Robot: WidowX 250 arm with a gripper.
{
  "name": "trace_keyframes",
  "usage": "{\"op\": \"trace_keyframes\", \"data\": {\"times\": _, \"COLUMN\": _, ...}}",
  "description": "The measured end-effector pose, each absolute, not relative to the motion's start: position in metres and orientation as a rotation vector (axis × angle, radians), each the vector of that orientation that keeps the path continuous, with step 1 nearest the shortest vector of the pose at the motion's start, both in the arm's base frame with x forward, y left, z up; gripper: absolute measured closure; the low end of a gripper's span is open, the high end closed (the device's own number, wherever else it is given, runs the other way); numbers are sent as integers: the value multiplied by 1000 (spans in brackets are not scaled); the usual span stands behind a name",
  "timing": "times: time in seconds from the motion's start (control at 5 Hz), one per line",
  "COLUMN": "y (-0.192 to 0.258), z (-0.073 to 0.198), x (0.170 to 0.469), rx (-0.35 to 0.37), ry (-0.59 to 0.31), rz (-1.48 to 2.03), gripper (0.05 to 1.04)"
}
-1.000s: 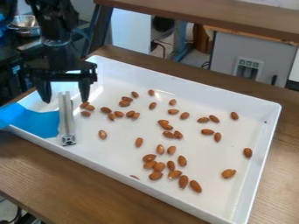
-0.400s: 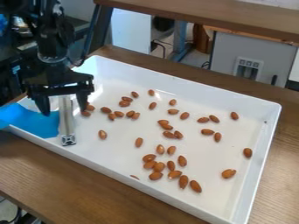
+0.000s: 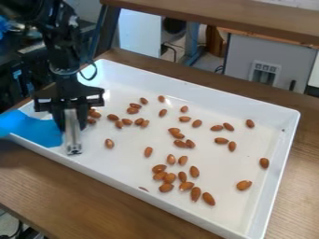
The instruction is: Sweep into pile
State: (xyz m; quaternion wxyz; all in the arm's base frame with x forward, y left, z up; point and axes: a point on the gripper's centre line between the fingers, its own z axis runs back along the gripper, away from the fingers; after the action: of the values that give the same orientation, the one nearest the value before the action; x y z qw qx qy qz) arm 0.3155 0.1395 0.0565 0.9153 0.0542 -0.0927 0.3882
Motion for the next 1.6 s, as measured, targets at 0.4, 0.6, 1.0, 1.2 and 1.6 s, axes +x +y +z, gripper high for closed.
{"op": "trace_keyframes", "data": {"times": 0.4, "y": 131, "z": 57, "x": 332, "rx": 120, "ry": -191, "rz": 805, "gripper": 703}}
{"op": "trace_keyframes", "data": {"times": 0.6, "y": 119, "z": 57, "x": 342, "rx": 120, "ry": -193, "rz": 787, "gripper": 703}}
{"op": "trace_keyframes", "data": {"times": 1.0, "y": 77, "z": 55, "x": 352, "rx": 123, "ry": -202, "rz": 689, "gripper": 703}}
{"op": "trace_keyframes", "data": {"times": 1.2, "y": 47, "z": 54, "x": 361, "rx": 128, "ry": -211, "rz": 647, "gripper": 703}}
{"op": "trace_keyframes", "data": {"times": 1.6, "y": -21, "z": 51, "x": 376, "rx": 129, "ry": -206, "rz": 609, "gripper": 703}}
